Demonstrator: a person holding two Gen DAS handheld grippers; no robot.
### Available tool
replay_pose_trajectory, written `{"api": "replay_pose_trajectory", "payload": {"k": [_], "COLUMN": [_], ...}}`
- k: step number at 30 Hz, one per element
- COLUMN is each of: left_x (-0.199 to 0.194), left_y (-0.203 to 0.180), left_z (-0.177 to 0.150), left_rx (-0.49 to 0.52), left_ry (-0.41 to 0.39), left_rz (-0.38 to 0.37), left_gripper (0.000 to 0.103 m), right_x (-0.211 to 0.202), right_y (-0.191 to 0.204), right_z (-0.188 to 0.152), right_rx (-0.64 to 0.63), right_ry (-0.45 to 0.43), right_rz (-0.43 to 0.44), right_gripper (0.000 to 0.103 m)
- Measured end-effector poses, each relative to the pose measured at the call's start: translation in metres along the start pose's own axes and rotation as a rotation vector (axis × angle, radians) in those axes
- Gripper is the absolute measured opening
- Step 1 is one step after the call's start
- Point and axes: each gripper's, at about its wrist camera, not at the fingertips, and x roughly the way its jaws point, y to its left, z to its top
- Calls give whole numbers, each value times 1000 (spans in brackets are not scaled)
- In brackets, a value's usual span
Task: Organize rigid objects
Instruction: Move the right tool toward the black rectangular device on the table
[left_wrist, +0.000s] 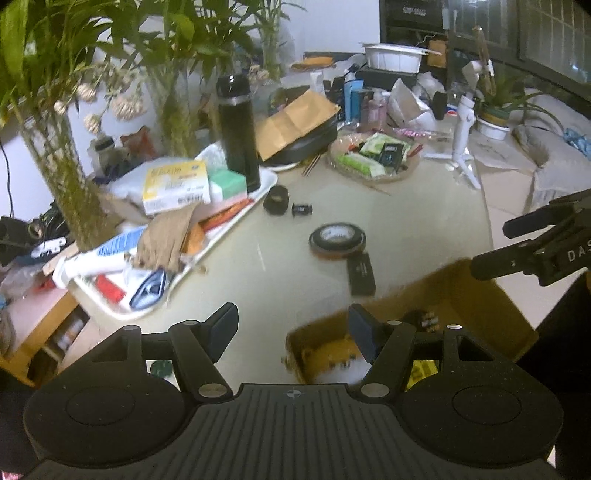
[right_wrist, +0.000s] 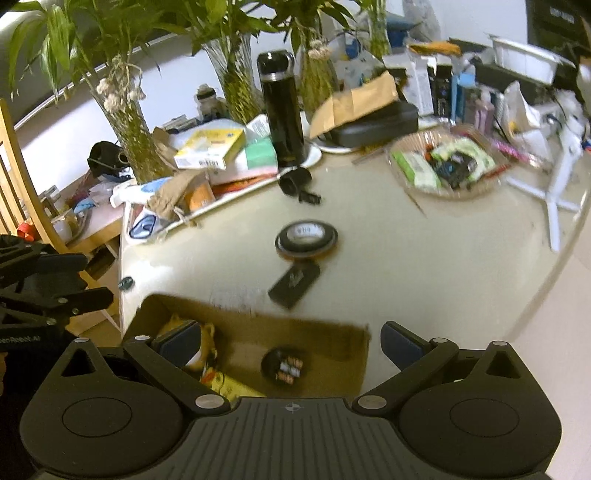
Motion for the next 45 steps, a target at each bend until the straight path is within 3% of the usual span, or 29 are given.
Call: {"api": "replay_pose_trajectory", "payload": {"k": [5, 8, 12, 15, 23, 35, 45], "left_x": [7, 9, 14, 16, 12, 11, 14], "left_y": [3, 6, 10, 13, 8, 12, 14], "left_z": [9, 8, 3, -1, -5, -7, -7], "left_rx": [-31, -69, -93, -105, -68, -87, -106], "left_ry": [-17, -40, -32, -34, -100, -126, -119], "left_rz": [-11, 21, 38, 36, 88, 98, 86], "left_gripper": [65, 65, 65, 65, 65, 65, 65], "right_x": [8, 15, 29, 38, 59, 99, 132], "right_y": [-3, -3, -2, -3, -5, -3, -5], "right_z": [17, 21, 24, 25, 30, 42, 51], "right_rx": [-10, -17, -35, -38, -24, -18, 42], "right_ry": [-3, 0, 25, 41, 65, 147, 187], "right_rz": [-19, -19, -21, -19, -11, 5, -21], "right_gripper": [103, 102, 95, 94, 94, 71, 70]}}
